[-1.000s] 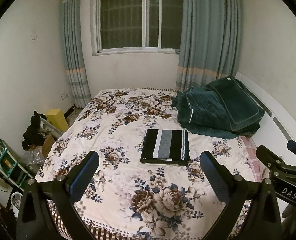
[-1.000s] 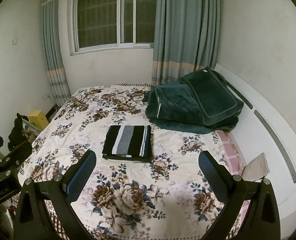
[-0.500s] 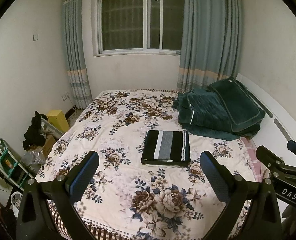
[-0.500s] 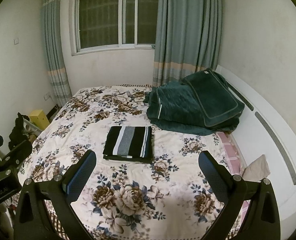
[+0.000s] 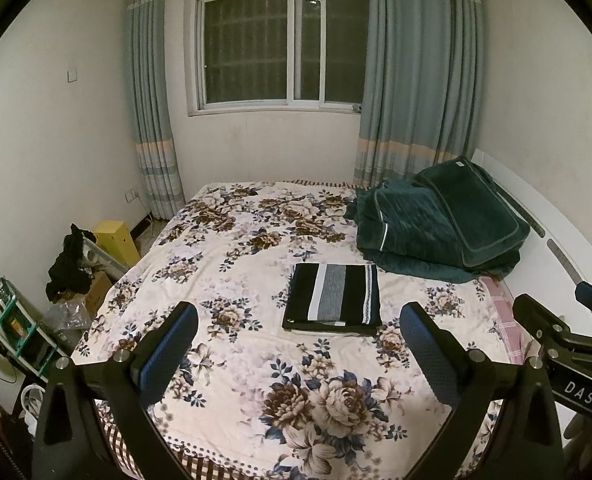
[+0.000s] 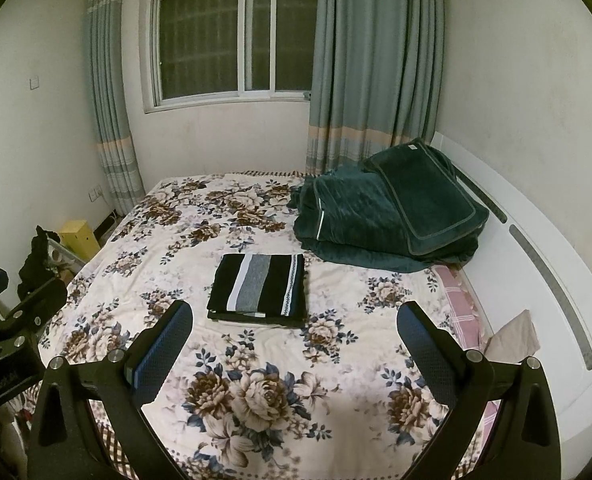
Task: Fold small clothes
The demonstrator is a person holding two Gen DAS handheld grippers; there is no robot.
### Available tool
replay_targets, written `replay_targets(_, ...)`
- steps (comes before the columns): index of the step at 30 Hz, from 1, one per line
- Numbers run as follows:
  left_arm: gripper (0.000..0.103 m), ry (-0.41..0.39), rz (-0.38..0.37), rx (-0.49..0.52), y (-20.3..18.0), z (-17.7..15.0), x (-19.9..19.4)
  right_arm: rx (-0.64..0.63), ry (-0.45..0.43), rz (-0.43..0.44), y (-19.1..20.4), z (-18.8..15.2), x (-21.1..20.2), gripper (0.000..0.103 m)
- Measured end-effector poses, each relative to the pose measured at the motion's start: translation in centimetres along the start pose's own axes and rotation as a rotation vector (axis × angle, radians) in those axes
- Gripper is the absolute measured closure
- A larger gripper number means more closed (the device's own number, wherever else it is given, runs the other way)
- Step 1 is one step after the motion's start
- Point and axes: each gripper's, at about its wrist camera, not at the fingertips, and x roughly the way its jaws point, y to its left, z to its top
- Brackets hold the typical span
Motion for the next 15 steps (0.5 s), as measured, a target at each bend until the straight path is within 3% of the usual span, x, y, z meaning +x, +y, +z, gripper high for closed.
replay_targets(15, 0.0, -0.003, 0.009, -0.003, -0.03, 0.19, -0.07, -0.003, -0.003, 0.004, 0.52, 0.77, 0.25, 0.0)
